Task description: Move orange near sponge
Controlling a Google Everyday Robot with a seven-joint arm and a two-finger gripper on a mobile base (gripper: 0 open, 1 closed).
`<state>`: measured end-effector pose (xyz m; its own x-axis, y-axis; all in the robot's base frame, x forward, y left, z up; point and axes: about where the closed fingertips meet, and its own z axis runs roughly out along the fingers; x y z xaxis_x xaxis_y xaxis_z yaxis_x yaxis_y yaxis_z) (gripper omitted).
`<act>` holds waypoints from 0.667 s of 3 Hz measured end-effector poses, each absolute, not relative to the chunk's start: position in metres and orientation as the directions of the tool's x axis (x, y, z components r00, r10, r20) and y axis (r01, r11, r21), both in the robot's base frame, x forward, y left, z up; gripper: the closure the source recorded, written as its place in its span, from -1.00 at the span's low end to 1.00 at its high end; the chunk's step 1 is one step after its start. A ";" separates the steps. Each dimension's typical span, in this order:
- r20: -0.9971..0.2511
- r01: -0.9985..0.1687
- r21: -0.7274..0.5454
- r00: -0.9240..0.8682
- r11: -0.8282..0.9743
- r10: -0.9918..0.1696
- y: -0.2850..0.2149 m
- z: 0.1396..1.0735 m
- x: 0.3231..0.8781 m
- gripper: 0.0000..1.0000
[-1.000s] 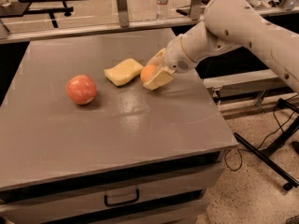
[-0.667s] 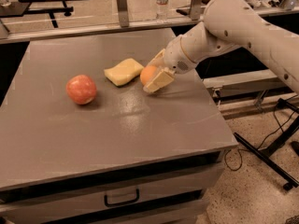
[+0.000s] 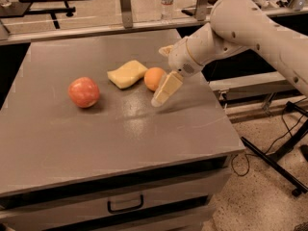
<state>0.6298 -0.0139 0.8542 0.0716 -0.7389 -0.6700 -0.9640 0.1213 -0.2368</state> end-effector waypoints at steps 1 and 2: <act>-0.678 -0.961 -0.243 0.071 0.133 -0.731 -0.031 0.869 0.613 -1.00; -0.703 -0.961 -0.235 0.062 0.149 -0.709 -0.067 0.900 0.586 -1.00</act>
Offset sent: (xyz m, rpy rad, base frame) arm -0.0705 -0.0957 0.0841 0.0816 -0.0094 -0.0338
